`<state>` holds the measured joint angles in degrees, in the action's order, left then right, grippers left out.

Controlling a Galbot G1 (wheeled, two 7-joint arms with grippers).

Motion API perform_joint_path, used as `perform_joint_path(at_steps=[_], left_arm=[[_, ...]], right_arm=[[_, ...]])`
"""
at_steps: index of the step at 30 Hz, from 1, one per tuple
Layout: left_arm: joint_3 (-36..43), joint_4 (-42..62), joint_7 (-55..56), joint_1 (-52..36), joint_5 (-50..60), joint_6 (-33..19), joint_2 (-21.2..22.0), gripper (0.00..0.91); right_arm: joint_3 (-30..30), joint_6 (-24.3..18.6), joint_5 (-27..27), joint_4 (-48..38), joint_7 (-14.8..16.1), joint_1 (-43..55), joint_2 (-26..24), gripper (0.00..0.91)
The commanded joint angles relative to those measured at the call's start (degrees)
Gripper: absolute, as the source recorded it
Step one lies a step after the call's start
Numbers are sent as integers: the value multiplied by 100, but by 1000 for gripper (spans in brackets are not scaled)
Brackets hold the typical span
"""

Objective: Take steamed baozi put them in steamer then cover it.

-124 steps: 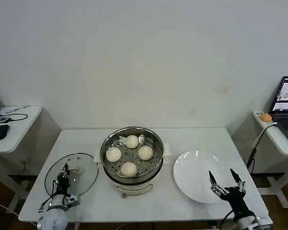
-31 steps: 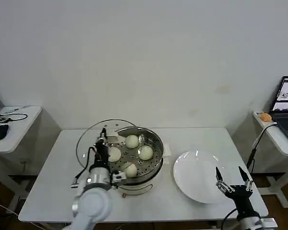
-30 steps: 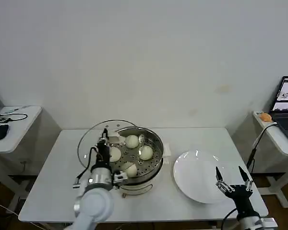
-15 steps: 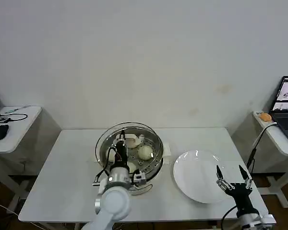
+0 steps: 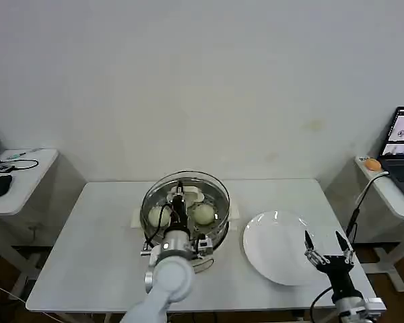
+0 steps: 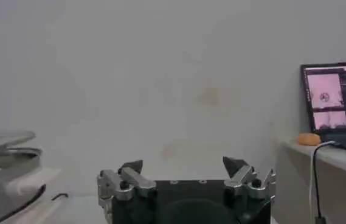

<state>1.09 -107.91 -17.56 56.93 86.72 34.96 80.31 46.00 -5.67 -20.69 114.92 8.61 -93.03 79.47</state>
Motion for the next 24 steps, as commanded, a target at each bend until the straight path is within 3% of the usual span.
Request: perform_joint_path(at_steps=[1, 24], left_arm=[[65, 146, -13, -47, 34, 6, 51, 0], [-43, 25, -132, 123, 87, 5, -90, 0]], right_arm=[[12, -24, -7, -73, 5, 36, -6, 907], [7, -40, 10, -136, 15, 65, 18, 907]])
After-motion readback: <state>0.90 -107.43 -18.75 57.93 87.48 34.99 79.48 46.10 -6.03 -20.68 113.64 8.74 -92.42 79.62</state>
